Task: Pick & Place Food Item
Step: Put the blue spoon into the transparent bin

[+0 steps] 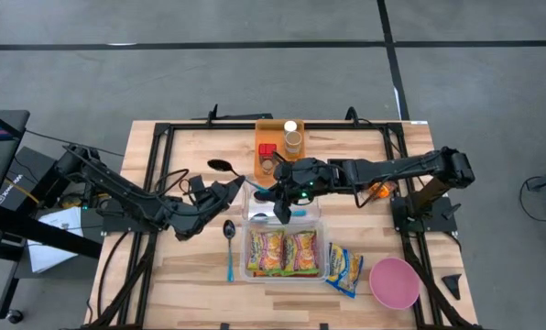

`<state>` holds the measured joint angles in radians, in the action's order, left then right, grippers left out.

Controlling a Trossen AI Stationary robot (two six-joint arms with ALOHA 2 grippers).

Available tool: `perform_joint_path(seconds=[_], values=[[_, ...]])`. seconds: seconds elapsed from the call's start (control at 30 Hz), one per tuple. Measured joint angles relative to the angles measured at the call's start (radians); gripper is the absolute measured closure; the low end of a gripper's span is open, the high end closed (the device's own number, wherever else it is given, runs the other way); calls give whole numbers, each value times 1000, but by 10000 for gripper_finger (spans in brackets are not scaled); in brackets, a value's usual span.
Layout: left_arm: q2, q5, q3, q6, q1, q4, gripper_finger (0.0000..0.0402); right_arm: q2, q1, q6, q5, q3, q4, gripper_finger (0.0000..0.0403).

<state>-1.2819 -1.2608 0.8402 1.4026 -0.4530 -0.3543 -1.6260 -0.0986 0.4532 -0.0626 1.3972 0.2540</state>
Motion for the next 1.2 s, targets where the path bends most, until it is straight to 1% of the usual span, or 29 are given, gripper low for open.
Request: perform_joint_path(seconds=[0.07,0.23,0.33,0.4,0.77,0.93,1.07,1.13,1.2], values=[[0,7,0,-8,-1,-1,398,0,-1,11,-25,0,3,392],[0,10,0,-16,-5,7,397,0,-2,18,-25,0,7,398],[0,13,0,-14,-9,29,389,0,-3,21,-31,0,6,399],[0,33,1,-34,-22,47,378,-1,-3,16,-30,0,0,400],[-6,181,-1,-295,-56,141,292,9,-4,20,-33,6,-30,402],[-5,252,-1,-366,-86,207,259,6,2,19,-36,6,-4,402],[-5,316,-1,-405,-120,280,243,23,10,8,-38,4,68,402],[-4,328,-1,-409,-139,294,239,32,18,-8,-39,6,85,402],[-4,329,-1,-410,-157,299,236,57,25,-31,-39,3,168,403]])
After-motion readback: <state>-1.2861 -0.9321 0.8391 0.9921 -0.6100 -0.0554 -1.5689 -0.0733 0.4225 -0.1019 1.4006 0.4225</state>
